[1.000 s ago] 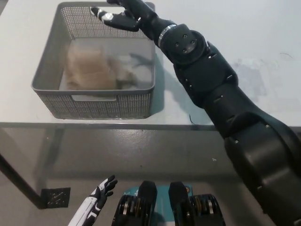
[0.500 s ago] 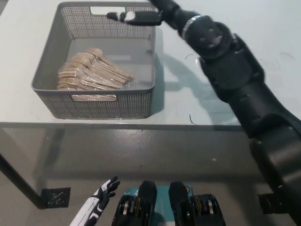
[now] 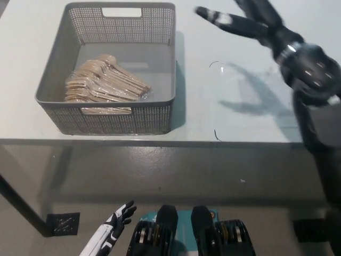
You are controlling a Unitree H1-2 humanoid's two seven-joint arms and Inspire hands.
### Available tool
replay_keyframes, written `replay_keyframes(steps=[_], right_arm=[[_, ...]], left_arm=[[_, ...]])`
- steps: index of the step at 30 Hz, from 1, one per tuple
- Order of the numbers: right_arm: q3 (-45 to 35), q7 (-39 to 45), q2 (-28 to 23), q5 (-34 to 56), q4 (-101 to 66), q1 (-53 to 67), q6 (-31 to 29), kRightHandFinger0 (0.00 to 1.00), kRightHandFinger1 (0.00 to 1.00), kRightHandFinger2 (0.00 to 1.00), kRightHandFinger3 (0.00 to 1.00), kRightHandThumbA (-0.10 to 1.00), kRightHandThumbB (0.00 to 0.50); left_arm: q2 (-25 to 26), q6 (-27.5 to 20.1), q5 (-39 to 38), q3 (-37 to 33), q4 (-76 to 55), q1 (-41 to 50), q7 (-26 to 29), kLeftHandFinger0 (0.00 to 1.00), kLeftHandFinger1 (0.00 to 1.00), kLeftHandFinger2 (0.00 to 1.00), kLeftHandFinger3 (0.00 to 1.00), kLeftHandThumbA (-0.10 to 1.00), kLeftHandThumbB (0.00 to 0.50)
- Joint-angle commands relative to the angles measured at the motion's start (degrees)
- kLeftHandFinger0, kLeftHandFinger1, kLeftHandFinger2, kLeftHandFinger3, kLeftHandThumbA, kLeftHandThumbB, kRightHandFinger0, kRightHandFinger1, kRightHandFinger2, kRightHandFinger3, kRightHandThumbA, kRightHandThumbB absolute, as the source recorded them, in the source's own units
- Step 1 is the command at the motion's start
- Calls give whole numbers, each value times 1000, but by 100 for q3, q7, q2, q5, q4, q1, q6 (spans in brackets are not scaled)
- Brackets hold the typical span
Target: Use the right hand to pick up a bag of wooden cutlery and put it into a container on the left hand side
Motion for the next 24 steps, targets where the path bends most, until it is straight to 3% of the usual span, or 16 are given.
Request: replay_keyframes(steps=[1,3,6,12,18,23,24], right_arm=[[-860,453,-771,1691,-2892,944,917,1000,1000,1000,1000,815,481],[-946,502,-866,1984,-3419,1408,926,1000,1000,1000,1000,761,436],[-979,466,-926,2186,-4100,1980,1011,1000,1000,1000,1000,765,479],[-734,530,-955,2320,-5025,3161,808,1000,1000,1000,1000,854,500],[-339,637,-624,2061,-4700,4123,297,1000,1000,1000,1000,901,500],[26,871,-495,1943,-4067,4666,-107,1000,1000,1000,1000,964,456],[92,843,-455,1879,-3914,4754,-54,1000,1000,1000,1000,923,484]], left_arm=[[123,-224,-45,52,-51,-32,-43,1000,1000,1000,1000,1000,455],[110,-224,-23,59,-42,-36,-17,1000,1000,1000,1000,1000,450],[74,-224,-41,69,29,-78,-3,1000,1000,1000,1000,1000,449],[32,-224,-89,106,146,-109,11,1000,1000,1000,1000,1000,459],[9,-224,-67,131,153,-79,52,1000,1000,1000,1000,1000,452],[21,-224,-53,160,179,-191,57,1000,1000,1000,1000,1000,444],[24,-224,-52,172,191,-241,67,1000,1000,1000,1000,1000,444]])
